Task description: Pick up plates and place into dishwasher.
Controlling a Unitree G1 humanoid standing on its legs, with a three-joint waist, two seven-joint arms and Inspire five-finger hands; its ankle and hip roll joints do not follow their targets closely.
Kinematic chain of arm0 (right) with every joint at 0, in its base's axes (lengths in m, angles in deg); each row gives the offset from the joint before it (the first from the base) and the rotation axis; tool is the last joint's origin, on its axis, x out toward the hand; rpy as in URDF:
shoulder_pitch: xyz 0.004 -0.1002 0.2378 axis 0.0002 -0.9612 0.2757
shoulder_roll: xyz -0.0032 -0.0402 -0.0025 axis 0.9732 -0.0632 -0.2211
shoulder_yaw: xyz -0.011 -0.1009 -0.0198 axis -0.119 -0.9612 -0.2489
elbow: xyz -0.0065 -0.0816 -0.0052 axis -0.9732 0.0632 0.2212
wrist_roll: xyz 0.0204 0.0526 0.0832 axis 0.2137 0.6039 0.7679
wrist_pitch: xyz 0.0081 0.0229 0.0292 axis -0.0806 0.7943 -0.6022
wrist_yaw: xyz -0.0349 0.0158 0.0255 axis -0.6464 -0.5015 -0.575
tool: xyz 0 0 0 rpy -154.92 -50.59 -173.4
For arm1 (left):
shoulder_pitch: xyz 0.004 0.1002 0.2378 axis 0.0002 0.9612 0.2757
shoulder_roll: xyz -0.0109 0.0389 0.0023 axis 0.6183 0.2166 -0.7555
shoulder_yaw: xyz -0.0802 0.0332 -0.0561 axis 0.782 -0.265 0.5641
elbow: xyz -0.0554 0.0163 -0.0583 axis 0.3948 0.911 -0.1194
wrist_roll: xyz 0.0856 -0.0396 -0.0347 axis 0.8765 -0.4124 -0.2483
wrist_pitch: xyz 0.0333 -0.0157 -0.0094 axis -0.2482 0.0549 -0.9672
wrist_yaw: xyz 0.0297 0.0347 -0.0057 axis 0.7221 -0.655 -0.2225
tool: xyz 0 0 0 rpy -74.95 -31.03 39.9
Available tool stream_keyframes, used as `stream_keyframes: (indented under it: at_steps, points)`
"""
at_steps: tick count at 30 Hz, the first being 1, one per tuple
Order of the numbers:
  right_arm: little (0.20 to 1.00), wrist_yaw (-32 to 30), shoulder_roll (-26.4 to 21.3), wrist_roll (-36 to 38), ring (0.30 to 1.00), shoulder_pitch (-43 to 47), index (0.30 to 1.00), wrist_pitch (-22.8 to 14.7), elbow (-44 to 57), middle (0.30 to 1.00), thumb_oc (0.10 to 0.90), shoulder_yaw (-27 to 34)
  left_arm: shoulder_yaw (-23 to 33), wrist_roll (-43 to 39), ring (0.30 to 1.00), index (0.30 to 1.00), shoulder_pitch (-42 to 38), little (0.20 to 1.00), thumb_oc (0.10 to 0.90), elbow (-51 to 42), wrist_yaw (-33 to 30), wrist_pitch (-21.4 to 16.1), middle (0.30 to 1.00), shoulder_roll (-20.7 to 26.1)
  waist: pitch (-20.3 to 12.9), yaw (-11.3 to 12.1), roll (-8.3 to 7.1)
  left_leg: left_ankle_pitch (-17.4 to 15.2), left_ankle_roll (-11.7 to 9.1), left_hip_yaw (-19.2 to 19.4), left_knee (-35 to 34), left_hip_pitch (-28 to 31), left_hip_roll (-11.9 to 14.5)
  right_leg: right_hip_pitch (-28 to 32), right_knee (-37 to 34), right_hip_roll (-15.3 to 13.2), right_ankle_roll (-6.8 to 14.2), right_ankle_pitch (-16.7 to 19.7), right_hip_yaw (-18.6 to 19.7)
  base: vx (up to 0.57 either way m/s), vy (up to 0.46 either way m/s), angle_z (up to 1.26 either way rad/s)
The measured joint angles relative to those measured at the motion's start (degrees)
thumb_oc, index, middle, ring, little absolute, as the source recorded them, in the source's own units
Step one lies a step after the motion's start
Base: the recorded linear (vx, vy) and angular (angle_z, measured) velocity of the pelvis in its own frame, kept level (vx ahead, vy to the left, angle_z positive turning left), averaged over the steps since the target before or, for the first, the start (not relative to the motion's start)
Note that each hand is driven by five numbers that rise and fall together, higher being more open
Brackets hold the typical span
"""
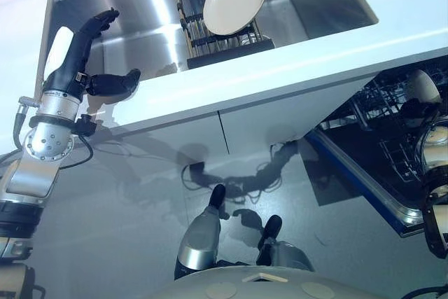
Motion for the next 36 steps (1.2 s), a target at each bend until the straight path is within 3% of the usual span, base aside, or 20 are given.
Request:
stream_keyframes:
  at_steps: [6,11,18,25,28,36]
  points:
    - [0.9,1.46,-0.52,-0.36,0.9,-0.06,0.9,0.0,-0.04,0.9,0.8,0.01,-0.03,0.01,0.9,0.9,0.01,0.9,0.8,0.12,0.2,1.12,0.9,-0.01,0.12,-0.23,-0.19,0.0,0.0,0.69,-0.07,1.04,-0.2,1.07,-0.17,-0.28,-0.18,0.14,0.2,0.04,0.047,-0.01]
    - [0.9,3.45,-1.56,-4.89,0.9,-0.62,0.9,-0.56,1.01,0.9,0.8,0.01,-0.05,0.01,0.9,0.9,0.13,0.9,0.8,0.21,0.84,1.44,0.9,-0.1,0.28,-0.45,-0.46,-0.04,0.03,1.52,-0.4,3.0,-0.14,2.83,-0.29,-0.33,0.16,-0.09,0.32,0.04,0.045,-0.01]
    - [0.9,4.04,-3.35,-9.41,0.9,-4.61,0.9,-2.75,8.45,0.9,0.8,0.01,-0.03,0.01,0.9,0.9,1.35,0.9,0.8,0.19,2.41,2.38,0.9,-0.2,-0.02,-0.95,-0.92,0.16,1.17,3.39,-2.23,6.27,-0.23,4.57,-0.29,-0.77,0.26,-0.07,1.85,0.03,0.045,-0.11]
    - [0.9,4.05,-3.33,-10.77,0.9,-9.39,0.9,-4.56,20.06,0.9,0.8,0.25,0.31,0.02,0.9,0.9,1.36,0.9,0.8,0.1,2.74,2.38,0.9,-0.25,-1.08,-2.95,-2.02,0.29,1.38,4.81,-4.0,8.52,-0.15,5.59,-1.07,-0.8,0.39,0.22,3.23,-0.03,0.056,-0.1]
    - [0.9,3.85,-1.78,-10.48,0.9,-11.92,0.9,-6.24,23.6,0.9,0.8,1.97,0.73,0.09,0.9,0.9,1.28,0.9,0.8,-0.2,3.15,2.37,0.9,-0.29,-2.21,-3.96,-2.19,0.15,1.61,5.79,-4.46,9.46,-0.17,6.14,-1.5,-0.88,0.48,0.3,3.86,-0.04,0.073,-0.12]
    - [0.9,2.75,8.9,-4.02,0.9,-24.19,0.9,-11.38,32.16,0.9,0.8,7.56,3.97,1.91,0.9,0.9,0.01,0.9,0.8,0.17,3.93,2.37,0.9,-0.26,-5.54,-7.38,-2.4,-1.17,2.06,9.8,-4.71,11.93,-0.14,7.09,-2.31,-0.98,0.75,0.49,7.12,-0.04,0.092,-0.21]
